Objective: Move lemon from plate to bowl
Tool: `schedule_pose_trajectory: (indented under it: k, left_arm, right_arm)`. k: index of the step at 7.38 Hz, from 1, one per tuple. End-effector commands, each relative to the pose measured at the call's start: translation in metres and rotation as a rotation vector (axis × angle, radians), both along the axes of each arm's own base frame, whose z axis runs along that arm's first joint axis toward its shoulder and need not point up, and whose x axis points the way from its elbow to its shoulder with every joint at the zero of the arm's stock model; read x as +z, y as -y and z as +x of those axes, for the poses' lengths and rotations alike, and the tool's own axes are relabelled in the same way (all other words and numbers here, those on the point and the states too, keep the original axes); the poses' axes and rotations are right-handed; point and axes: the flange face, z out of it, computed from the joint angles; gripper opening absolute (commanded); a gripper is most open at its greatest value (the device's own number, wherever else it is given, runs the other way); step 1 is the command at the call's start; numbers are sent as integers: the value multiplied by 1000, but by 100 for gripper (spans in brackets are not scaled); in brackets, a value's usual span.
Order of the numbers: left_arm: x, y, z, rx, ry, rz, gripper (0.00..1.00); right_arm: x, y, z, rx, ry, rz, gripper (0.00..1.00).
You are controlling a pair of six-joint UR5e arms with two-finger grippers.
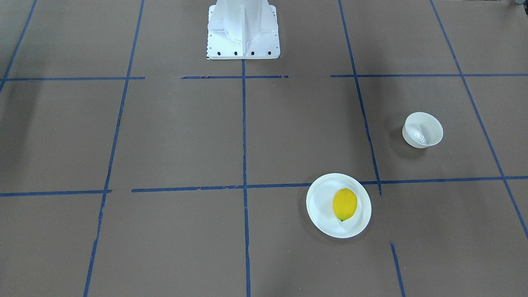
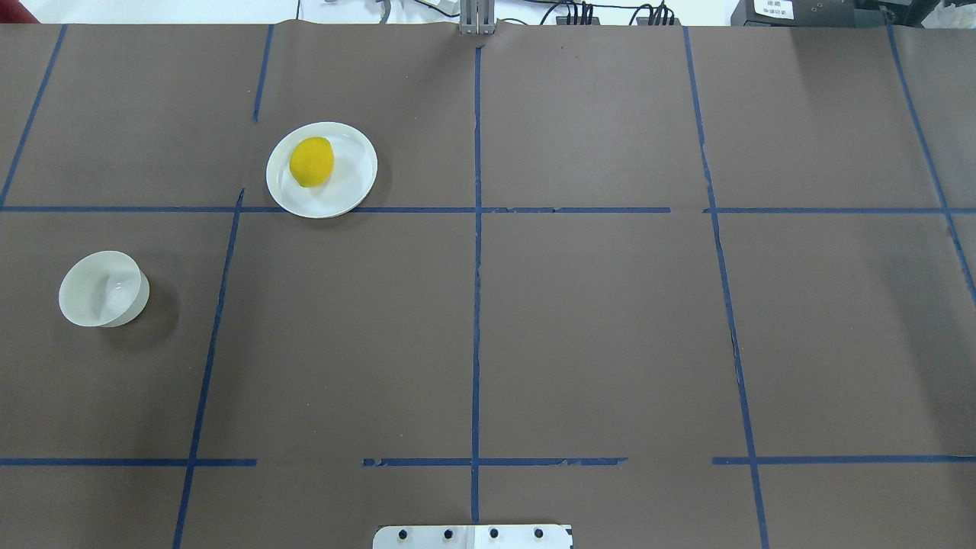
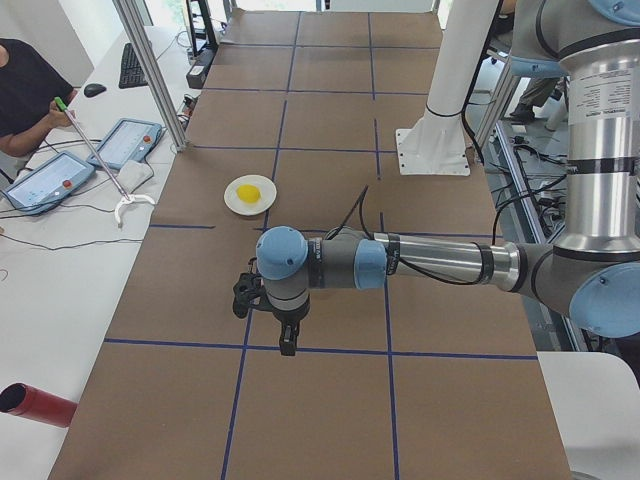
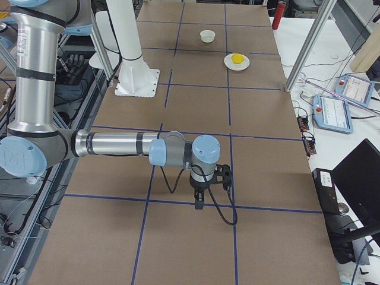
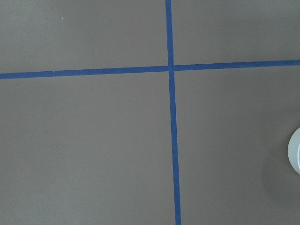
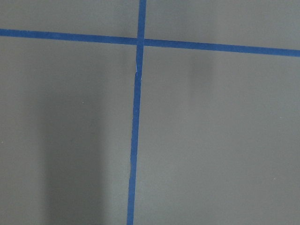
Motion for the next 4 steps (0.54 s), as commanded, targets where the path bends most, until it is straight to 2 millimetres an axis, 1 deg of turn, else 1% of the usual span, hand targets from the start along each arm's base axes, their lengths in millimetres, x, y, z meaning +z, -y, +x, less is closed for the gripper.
schedule_pose_trajectory:
  k: [1, 2, 4]
  left_arm:
    - [2, -5, -1, -2, -2, -2, 100]
    - [-3, -4, -1, -3, 1, 5, 100]
    - [-4, -3, -2, -3, 2, 6, 100]
  right_arm:
    - [0, 0, 0, 0, 0, 0, 100]
    - [0, 0, 0, 0, 0, 0, 100]
    - [0, 0, 0, 0, 0, 0, 100]
